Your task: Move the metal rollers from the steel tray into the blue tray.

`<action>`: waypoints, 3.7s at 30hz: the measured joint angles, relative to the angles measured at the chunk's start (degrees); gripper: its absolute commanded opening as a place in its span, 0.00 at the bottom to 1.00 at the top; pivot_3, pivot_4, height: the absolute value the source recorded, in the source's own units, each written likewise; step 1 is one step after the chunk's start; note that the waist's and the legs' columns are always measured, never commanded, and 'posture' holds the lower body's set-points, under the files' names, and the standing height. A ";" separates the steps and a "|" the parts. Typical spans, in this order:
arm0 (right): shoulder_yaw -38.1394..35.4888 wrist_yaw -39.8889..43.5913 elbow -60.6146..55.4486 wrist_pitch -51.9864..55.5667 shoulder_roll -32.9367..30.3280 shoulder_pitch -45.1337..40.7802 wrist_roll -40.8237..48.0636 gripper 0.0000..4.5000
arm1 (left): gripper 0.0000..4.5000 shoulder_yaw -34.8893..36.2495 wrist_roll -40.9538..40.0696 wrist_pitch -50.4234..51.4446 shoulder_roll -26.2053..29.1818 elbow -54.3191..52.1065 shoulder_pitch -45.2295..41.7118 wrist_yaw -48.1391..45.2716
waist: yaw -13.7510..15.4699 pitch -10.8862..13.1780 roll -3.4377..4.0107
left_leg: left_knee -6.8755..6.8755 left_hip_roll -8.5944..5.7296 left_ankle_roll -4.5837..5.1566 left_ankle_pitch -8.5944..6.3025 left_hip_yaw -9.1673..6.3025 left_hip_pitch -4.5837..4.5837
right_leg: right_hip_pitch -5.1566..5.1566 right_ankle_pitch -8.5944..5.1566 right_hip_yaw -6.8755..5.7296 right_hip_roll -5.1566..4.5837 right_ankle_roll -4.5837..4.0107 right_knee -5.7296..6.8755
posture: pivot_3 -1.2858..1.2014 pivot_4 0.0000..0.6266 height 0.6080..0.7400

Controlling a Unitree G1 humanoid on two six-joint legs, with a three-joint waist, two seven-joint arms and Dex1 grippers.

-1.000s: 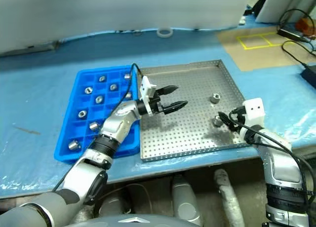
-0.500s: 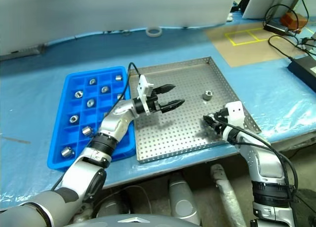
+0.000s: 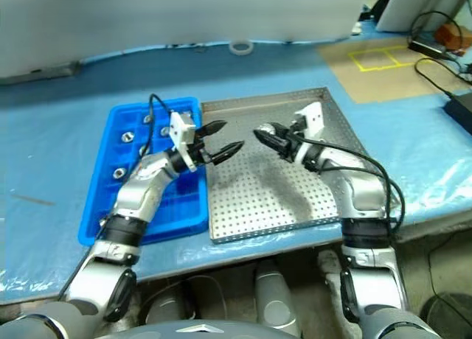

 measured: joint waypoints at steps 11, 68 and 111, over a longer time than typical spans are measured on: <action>11.16 17.98 14.71 -5.14 5.23 -10.23 -1.38 0.40 | 1.00 9.77 -4.14 7.76 7.17 -22.62 15.99 10.46 | 14.25 0.03 0.08 | -0.30 0.14 -0.56 0.08 0.08 0.12 | -0.02 -0.13 -0.08 0.01 -0.22 0.14 | 0.56 0.24 1.00; -7.66 -27.60 20.21 -21.23 -6.21 1.42 -20.29 0.99 | 1.00 -3.62 -1.55 -0.01 -0.30 5.02 -3.59 -3.89 | 8.36 -0.12 -0.20 | -0.58 0.74 -1.39 0.65 0.61 0.85 | -0.43 -0.16 1.16 1.05 -0.29 0.98 | 0.34 0.24 1.00; 17.57 22.20 12.79 -7.84 -0.23 -5.57 -4.96 0.37 | 1.00 10.27 -1.34 4.97 7.99 -26.94 28.85 16.17 | 16.73 -0.09 -0.23 | -0.93 0.93 -1.45 0.65 0.96 0.79 | -0.80 -0.34 1.17 0.90 -0.29 1.03 | 0.59 0.24 1.00</action>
